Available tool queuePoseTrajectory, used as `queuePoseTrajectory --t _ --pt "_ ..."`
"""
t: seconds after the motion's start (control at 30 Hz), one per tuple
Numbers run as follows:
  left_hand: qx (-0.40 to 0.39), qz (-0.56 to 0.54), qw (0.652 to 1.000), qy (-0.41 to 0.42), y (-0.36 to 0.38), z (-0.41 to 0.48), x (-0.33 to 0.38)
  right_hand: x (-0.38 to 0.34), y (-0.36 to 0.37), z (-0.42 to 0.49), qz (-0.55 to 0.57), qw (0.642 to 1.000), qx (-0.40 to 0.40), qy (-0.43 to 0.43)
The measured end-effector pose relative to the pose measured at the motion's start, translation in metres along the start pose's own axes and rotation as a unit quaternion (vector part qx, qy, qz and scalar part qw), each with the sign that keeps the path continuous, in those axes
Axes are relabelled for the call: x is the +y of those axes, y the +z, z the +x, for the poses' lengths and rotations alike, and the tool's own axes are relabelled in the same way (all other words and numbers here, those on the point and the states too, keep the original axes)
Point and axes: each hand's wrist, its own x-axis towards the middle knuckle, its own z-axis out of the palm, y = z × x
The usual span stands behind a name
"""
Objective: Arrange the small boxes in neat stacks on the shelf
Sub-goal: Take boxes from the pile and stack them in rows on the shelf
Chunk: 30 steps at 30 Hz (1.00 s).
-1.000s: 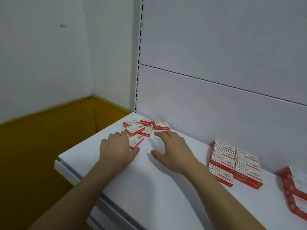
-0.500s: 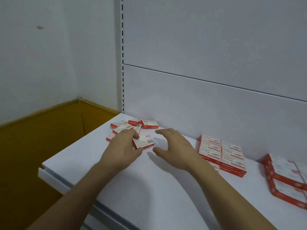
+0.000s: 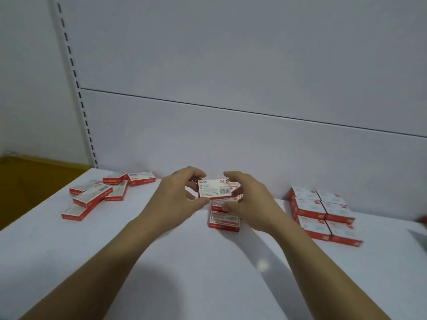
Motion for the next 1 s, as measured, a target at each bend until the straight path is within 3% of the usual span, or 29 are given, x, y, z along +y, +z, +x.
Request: queuePoseTrajectory --t 0.23,0.43,0.6,0.8,1.0 --pt "-0.032 -0.034 0.998 0.052 0.059 0.018 0.009 0.036 -0.014 -0.016 0.064 0.990 0.116 0.045" --pt "-0.042 -0.114 0.993 -0.001 0.080 0.005 0.009 0.049 -0.002 -0.031 0.107 0.981 0.156 0.052" --pt "-0.074 -0.186 0.979 -0.034 0.072 -0.005 0.007 0.041 0.000 -0.037 0.090 0.984 0.149 0.022" --pt "-0.063 -0.175 0.982 -0.039 0.071 -0.009 0.008 0.035 0.003 -0.041 0.089 0.988 0.125 0.019" --pt "-0.068 -0.138 0.988 0.022 0.066 -0.013 0.013 0.022 0.008 -0.046 0.115 0.985 0.102 0.072"
